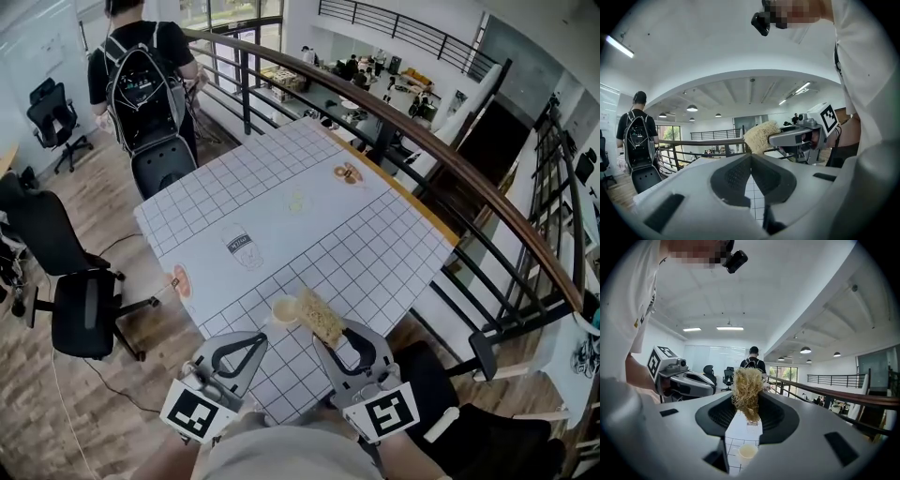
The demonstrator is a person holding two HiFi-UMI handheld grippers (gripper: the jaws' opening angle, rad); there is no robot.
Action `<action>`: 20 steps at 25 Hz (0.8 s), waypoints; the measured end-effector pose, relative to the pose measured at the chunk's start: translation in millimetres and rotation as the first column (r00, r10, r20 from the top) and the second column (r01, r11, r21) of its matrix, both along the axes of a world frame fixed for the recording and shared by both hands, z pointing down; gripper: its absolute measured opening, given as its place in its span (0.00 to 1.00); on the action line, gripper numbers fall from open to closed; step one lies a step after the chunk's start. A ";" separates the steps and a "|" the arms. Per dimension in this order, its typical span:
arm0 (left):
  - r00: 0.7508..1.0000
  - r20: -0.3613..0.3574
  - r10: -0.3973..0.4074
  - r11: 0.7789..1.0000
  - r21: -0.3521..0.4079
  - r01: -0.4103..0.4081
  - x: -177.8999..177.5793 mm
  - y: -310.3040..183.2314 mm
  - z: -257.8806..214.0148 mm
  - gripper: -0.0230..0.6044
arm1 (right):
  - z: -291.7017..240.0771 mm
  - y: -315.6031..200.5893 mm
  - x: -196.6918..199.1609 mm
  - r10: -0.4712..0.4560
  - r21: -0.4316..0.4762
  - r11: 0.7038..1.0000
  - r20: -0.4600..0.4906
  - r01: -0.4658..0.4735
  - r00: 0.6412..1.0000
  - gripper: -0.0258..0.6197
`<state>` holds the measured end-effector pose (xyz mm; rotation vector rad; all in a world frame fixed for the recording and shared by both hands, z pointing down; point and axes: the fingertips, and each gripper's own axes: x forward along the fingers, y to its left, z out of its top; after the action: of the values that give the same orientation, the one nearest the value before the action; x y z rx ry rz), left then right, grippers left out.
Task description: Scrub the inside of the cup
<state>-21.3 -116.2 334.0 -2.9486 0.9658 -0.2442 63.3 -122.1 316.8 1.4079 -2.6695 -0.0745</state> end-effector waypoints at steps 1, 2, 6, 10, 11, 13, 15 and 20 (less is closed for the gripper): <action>1.000 -0.007 -0.003 1.000 -0.006 0.003 -1.7 1.3 -0.4 0.06 | -0.3 2.7 -0.6 0.001 0.003 1.000 0.007 -0.001 1.000 0.25; 1.000 -0.014 -0.006 1.000 -0.012 0.006 -3.2 2.2 -1.4 0.06 | -1.0 4.8 -1.6 0.000 0.008 1.000 0.014 0.000 1.000 0.25; 0.999 -0.031 -0.010 1.000 -0.020 0.010 -1.9 1.5 -14.6 0.06 | -8.2 7.1 -1.0 -0.010 0.000 1.000 0.012 0.010 1.000 0.25; 0.999 -0.049 -0.015 1.000 -0.027 0.014 -6.4 2.0 -21.1 0.06 | -7.5 5.3 -3.5 -0.013 -0.022 1.000 -0.013 0.012 1.000 0.25; 0.998 -0.054 -0.016 1.000 -0.025 0.014 -10.2 2.3 -19.9 0.06 | -5.3 5.1 -6.3 -0.011 -0.024 1.000 -0.016 0.011 1.000 0.25; 0.998 -0.057 -0.018 1.000 -0.020 0.017 -16.0 2.7 -16.9 0.06 | -1.3 4.8 -10.4 -0.011 -0.023 1.000 -0.025 0.010 1.000 0.25; 0.998 -0.061 -0.020 1.000 -0.022 0.019 -17.9 2.5 -14.5 0.06 | 1.1 4.0 -11.9 -0.015 -0.022 1.000 -0.038 0.014 0.999 0.25; 0.998 -0.065 -0.022 1.000 -0.023 0.021 -19.2 2.6 -18.5 0.06 | -2.4 3.7 -17.3 -0.029 -0.020 0.999 -0.040 0.029 0.999 0.25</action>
<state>-40.5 -113.6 315.4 -2.9850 1.0090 -0.1614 46.0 -118.4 314.4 1.3476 -2.6511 -0.0791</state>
